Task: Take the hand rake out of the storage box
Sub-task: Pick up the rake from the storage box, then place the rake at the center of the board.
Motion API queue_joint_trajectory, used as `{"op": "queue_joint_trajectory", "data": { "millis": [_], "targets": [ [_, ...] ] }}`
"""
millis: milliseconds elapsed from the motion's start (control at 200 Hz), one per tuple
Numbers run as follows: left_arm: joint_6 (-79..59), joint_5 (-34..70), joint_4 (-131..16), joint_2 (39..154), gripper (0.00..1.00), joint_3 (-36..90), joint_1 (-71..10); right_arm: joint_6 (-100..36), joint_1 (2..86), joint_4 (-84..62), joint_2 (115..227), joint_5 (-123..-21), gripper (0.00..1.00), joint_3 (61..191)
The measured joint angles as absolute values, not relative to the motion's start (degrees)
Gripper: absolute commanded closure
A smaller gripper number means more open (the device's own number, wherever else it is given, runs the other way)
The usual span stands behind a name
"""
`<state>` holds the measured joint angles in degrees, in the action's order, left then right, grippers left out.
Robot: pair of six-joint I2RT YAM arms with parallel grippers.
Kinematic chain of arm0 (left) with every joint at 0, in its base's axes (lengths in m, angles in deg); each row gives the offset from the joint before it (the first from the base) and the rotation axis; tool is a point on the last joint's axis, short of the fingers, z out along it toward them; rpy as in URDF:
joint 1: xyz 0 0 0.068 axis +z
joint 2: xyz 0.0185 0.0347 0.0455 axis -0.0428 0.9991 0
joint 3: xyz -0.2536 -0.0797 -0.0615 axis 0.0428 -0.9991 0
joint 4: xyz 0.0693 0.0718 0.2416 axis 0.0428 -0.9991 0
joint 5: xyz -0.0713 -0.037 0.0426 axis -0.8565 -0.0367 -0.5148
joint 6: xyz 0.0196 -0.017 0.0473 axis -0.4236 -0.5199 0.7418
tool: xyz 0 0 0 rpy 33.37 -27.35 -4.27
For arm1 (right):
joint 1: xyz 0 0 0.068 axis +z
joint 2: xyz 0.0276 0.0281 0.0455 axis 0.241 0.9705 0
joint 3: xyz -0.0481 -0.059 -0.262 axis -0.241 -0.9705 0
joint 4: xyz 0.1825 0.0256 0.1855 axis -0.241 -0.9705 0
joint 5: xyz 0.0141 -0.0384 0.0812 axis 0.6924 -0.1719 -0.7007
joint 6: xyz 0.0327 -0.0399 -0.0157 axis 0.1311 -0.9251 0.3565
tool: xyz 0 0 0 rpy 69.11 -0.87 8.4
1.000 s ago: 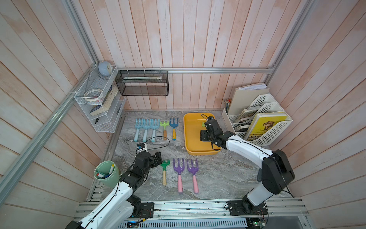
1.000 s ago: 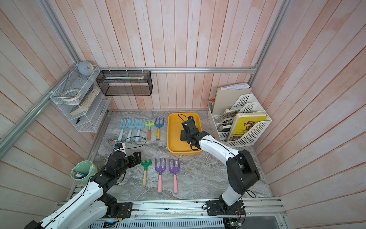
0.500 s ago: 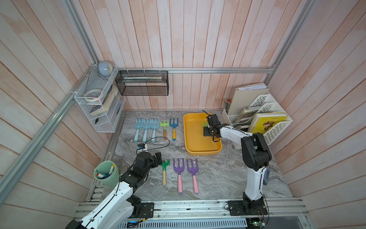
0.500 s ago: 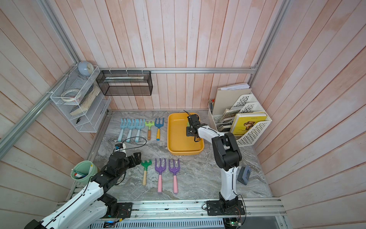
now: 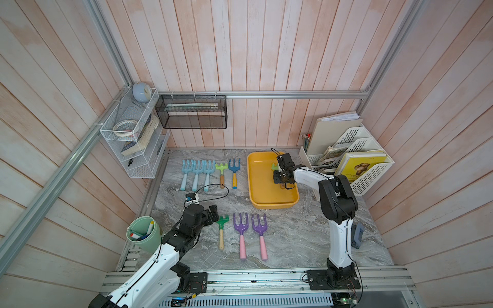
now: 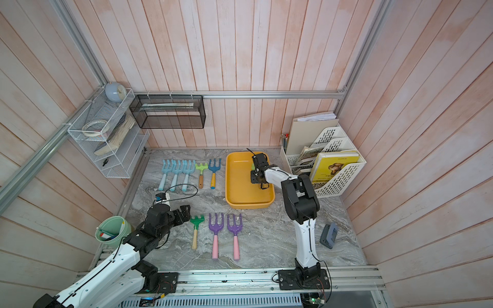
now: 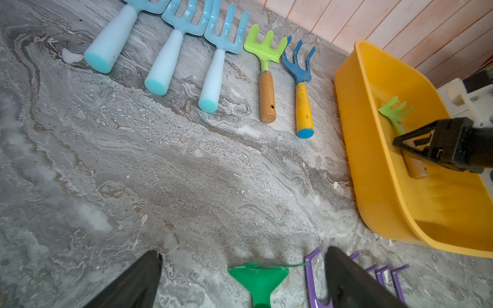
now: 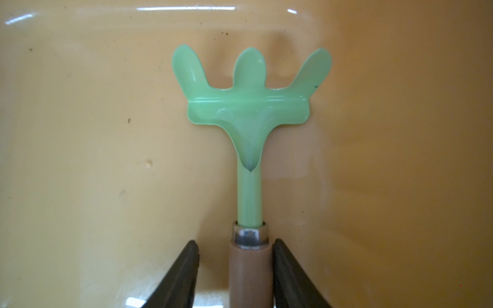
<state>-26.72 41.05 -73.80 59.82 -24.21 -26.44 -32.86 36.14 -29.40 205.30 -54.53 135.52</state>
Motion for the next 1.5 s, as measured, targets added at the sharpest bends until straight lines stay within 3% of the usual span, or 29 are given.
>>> {"op": "queue_joint_trajectory", "data": {
  "millis": [220,340,530,730,850,975,1180,1500],
  "targets": [
    [-26.7,41.05,-73.82,59.82,0.0,-24.21,-26.44,-31.79,36.18,-29.99,205.3,-55.27,0.85,135.59],
    [-26.72,41.05,-73.82,59.73,0.0,-24.21,-26.44,-31.77,36.29,-30.54,205.02,-55.18,1.0,135.59],
    [-26.7,41.05,-73.82,59.54,0.0,-24.25,-26.44,-30.5,37.63,-34.19,198.79,-54.72,1.0,134.01],
    [-26.72,41.07,-73.82,59.54,0.0,-24.27,-26.44,-26.26,44.16,-35.67,174.11,-50.44,1.0,125.25],
    [-26.7,41.11,-73.82,59.56,0.0,-24.27,-26.38,-20.07,55.77,-37.16,155.25,-42.09,1.0,115.76],
    [-26.7,41.24,-73.82,59.86,0.0,-24.27,-26.11,-9.25,71.18,-44.24,144.61,-35.44,1.0,107.35],
    [-26.7,41.31,-73.82,60.41,0.0,-24.27,-25.96,7.88,85.54,-51.48,146.71,-34.66,1.0,93.82],
    [-26.7,41.03,-73.71,59.49,0.0,-24.71,-25.96,15.18,85.25,-43.15,152.02,-37.04,1.0,83.17]
  ]
}}
